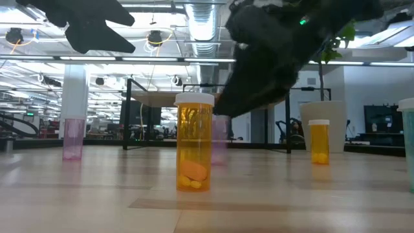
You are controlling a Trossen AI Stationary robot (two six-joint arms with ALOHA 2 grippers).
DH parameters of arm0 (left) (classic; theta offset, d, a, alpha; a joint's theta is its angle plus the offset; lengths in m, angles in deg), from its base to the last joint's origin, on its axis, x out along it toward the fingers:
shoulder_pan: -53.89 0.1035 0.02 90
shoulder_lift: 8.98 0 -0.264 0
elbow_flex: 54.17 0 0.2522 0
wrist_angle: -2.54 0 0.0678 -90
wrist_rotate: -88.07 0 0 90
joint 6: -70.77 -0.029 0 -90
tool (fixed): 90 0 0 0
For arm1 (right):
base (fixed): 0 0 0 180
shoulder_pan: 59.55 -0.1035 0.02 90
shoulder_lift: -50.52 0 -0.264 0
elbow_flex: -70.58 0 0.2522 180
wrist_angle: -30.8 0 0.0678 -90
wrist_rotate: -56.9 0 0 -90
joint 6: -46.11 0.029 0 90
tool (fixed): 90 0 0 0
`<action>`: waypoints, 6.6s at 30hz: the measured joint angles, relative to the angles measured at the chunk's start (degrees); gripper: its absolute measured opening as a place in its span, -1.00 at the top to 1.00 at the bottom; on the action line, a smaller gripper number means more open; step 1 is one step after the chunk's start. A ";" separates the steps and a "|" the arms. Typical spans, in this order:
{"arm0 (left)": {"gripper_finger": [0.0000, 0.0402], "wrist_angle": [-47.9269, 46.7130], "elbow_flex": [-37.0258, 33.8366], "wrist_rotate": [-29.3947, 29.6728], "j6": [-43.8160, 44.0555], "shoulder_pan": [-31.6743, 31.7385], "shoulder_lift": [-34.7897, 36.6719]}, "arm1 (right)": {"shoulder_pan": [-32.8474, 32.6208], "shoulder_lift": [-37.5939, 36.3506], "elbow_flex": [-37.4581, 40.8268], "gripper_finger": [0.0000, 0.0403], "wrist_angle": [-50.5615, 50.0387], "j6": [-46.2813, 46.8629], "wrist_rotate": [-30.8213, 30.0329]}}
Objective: Pick and place medicine bottles onto shelf by color
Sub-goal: Put the top right small purple pill bottle on the shelf
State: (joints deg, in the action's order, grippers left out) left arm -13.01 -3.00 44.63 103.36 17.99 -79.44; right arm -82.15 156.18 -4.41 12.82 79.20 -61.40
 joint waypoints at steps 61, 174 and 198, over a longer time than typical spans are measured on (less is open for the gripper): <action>-0.72 12.99 3.83 -16.99 3.42 6.38 -13.24 | -6.64 -14.93 -1.38 -0.14 -9.20 -2.62 -11.37; 0.61 56.18 0.83 -25.77 -31.11 5.40 -13.90 | -9.03 -10.86 -1.31 -0.13 39.35 -28.99 -4.28; 0.61 55.22 0.88 -25.85 -31.09 5.35 -13.90 | -8.75 -10.84 -1.31 0.33 38.91 -29.02 -4.15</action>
State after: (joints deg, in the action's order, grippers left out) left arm 42.21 -2.13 18.78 72.27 23.34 -93.34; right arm -90.90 145.34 -5.72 51.73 50.18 -65.54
